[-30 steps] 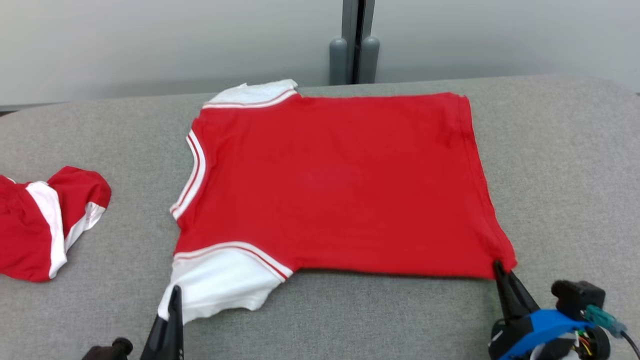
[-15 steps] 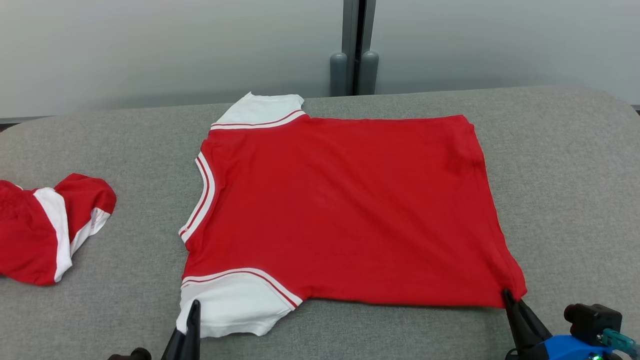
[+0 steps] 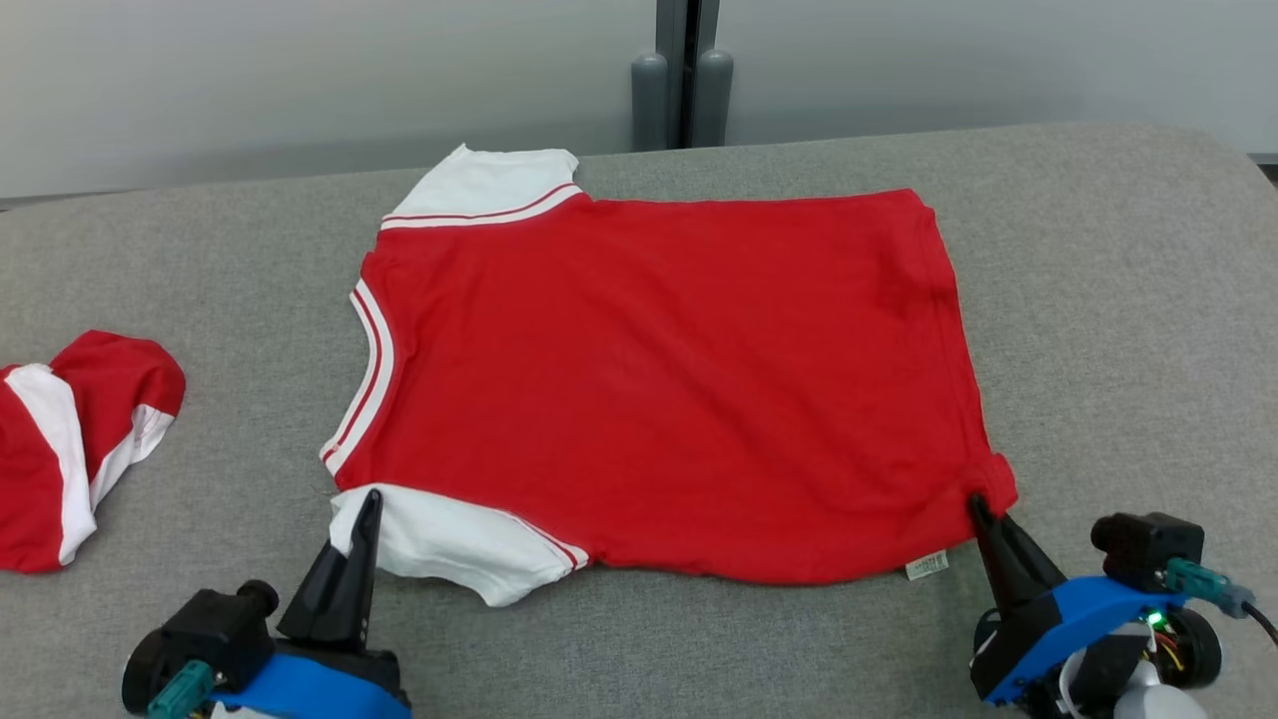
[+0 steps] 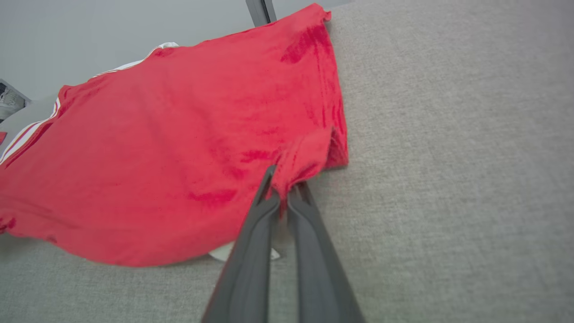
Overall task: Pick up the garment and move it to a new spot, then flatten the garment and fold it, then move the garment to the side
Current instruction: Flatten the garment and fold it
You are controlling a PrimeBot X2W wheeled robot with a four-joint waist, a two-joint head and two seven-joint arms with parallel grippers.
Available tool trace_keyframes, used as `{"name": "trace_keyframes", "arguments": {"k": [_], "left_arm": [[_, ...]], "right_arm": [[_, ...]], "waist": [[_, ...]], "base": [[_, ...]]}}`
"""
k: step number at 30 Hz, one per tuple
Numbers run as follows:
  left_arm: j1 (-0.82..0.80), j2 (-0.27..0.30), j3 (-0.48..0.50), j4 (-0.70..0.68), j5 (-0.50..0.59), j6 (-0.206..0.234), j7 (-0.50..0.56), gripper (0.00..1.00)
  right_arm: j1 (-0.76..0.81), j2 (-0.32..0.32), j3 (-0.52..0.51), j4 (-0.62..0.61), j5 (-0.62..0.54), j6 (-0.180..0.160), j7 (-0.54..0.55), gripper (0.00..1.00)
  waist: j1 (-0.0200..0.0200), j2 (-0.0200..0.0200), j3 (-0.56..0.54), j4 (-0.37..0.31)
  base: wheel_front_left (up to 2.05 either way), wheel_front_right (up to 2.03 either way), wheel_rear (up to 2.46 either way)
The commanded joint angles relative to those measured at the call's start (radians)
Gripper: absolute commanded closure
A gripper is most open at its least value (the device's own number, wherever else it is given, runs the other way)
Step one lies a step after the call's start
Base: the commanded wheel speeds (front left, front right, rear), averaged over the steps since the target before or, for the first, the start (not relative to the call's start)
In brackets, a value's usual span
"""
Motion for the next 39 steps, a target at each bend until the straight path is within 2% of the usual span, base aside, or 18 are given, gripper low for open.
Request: {"name": "trace_keyframes", "arguments": {"k": [1,14,25,26,27,28,29,33,39], "left_arm": [[-0.026,0.008,-0.002,0.009,0.007,-0.006,0.004,1.0],[-0.252,0.044,-0.014,0.14,0.017,-0.067,-0.004,1.0],[-0.419,0.058,-0.052,0.312,-0.001,-0.096,-0.028,1.0],[-0.431,0.056,-0.056,0.328,-0.004,-0.098,-0.03,1.0],[-0.443,0.054,-0.062,0.34,-0.007,-0.099,-0.033,0.82],[-0.454,0.052,-0.066,0.353,-0.007,-0.099,-0.037,0.1],[-0.461,0.049,-0.069,0.366,-0.007,-0.1,-0.039,0.0],[-0.469,0.035,-0.068,0.404,-0.015,-0.102,-0.059,0.0],[-0.391,0.022,-0.035,0.413,-0.026,-0.081,-0.076,0.0]], "right_arm": [[-0.019,0.002,0.003,0.008,-0.009,0.0,-0.002,1.0],[-0.204,-0.007,0.02,0.114,0.025,0.0,-0.025,1.0],[-0.341,-0.019,0.035,0.217,0.037,0.0,-0.06,1.0],[-0.348,-0.02,0.038,0.227,0.034,0.0,-0.067,0.92],[-0.355,-0.02,0.041,0.235,0.033,0.0,-0.072,0.34],[-0.359,-0.021,0.044,0.242,0.035,0.0,-0.077,0.0],[-0.362,-0.022,0.045,0.248,0.036,0.0,-0.084,0.0],[-0.34,-0.043,0.04,0.259,0.023,0.0,-0.117,0.0],[-0.272,-0.073,0.027,0.235,-0.002,0.0,-0.126,0.0]], "waist": [[-0.0001,-0.0001,0.007,0.0],[-0.0001,-0.0001,0.093,-0.016],[-0.0001,-0.0001,0.134,-0.023],[-0.0001,-0.0001,0.136,-0.022],[-0.0001,-0.0001,0.137,-0.021],[-0.0001,-0.0001,0.138,-0.021],[-0.0001,-0.0001,0.138,-0.02],[-0.0001,-0.0001,0.126,-0.014],[-0.0001,-0.0001,0.088,-0.011]], "base": [[0.0,0.0,0.0],[0.0,0.0,0.0],[0.0,0.0,0.0],[0.0,0.0,0.0],[0.0,0.0,0.0],[0.0,0.0,0.0],[0.0,0.0,0.0],[0.0,0.0,0.0],[0.0,0.0,0.0]]}}
